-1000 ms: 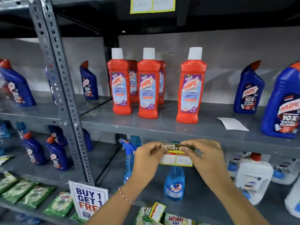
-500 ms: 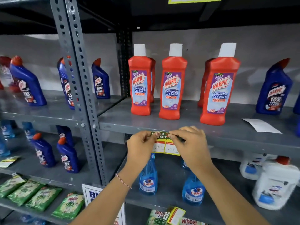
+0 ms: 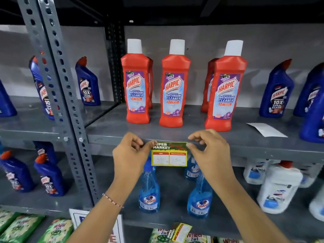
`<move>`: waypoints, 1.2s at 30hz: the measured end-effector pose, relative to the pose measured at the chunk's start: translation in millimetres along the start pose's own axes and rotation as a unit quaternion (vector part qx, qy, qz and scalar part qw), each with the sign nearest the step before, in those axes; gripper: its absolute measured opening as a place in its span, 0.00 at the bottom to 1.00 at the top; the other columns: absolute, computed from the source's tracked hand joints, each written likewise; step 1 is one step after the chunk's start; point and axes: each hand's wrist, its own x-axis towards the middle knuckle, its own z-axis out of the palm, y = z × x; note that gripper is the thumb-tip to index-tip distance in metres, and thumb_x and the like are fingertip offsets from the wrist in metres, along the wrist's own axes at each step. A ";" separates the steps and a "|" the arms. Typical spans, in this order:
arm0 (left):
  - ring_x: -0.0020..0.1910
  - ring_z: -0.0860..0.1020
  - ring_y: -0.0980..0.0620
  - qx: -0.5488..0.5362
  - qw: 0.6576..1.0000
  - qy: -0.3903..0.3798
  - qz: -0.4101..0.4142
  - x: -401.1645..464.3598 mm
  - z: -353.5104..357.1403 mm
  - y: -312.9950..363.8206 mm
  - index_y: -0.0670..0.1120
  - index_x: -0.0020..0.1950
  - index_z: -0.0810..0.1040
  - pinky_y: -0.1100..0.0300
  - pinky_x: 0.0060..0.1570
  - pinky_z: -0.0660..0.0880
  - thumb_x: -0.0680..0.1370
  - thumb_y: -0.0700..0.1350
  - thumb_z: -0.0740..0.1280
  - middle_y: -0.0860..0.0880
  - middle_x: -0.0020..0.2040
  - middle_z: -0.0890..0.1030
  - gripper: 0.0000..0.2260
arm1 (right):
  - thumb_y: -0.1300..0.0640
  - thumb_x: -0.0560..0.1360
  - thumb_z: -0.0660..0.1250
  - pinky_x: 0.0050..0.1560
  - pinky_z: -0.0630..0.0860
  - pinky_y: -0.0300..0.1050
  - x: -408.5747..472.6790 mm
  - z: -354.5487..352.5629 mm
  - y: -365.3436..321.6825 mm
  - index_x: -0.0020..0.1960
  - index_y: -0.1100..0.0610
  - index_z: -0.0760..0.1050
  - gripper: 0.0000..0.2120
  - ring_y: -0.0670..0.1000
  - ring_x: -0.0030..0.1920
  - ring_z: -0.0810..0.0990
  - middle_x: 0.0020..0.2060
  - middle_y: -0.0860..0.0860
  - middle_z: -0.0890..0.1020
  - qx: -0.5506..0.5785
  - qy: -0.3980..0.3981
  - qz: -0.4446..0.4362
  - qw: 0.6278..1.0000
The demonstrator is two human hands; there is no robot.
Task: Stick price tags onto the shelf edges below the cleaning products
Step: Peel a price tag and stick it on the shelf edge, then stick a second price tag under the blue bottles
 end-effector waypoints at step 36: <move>0.21 0.76 0.53 -0.132 0.883 -0.435 0.120 -111.9 239.7 221.5 0.52 0.35 0.78 0.63 0.21 0.74 0.73 0.38 0.74 0.52 0.23 0.78 0.12 | 0.59 0.73 0.71 0.40 0.75 0.27 26.0 -283.1 184.8 0.49 0.47 0.81 0.08 0.38 0.43 0.84 0.41 0.42 0.87 0.113 0.002 0.088 0.990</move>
